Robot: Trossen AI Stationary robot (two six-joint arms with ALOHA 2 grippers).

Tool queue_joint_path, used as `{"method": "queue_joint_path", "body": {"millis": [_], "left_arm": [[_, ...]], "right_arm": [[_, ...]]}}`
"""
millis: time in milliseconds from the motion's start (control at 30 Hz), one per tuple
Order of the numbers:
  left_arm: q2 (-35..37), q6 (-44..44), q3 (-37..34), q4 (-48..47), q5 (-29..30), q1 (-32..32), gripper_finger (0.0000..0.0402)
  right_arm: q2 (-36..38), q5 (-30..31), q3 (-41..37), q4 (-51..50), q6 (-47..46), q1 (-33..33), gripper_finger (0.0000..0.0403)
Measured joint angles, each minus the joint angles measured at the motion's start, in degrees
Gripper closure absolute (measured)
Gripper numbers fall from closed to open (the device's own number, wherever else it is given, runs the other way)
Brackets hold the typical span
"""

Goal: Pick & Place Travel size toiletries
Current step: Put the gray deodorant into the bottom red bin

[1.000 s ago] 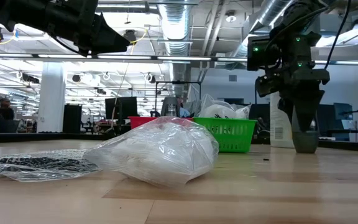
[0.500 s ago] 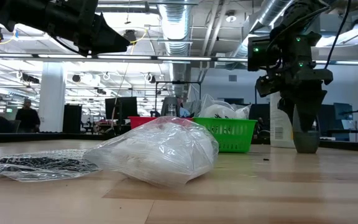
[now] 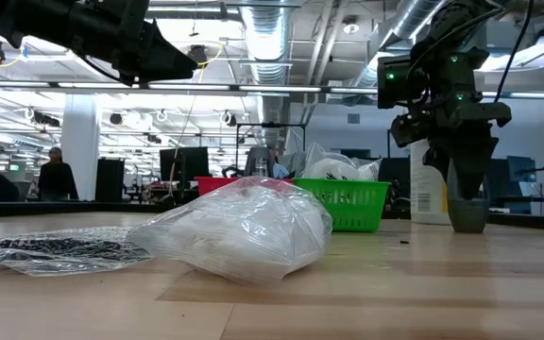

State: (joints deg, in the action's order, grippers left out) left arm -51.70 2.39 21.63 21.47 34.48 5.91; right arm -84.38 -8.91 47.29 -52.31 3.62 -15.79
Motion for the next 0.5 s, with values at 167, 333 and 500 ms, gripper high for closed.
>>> {"method": "queue_joint_path", "body": {"millis": [167, 333, 500], "left_arm": [[0.0, 0.0, 0.0, 0.0, -0.02, 0.0, 0.0262], [0.02, 0.0, 0.0, 0.02, 0.0, 0.01, 0.0262], [0.0, 0.0, 0.0, 0.02, -0.02, 0.0, 0.0262]], "right_arm": [[0.0, -0.02, 0.0, -1.21, -0.03, 0.02, 0.0238], [0.06, 0.06, 0.69, -1.89, -0.15, -0.07, 0.0238], [0.07, 0.0, 5.89, -4.72, 0.82, -0.09, 0.0238]]}}
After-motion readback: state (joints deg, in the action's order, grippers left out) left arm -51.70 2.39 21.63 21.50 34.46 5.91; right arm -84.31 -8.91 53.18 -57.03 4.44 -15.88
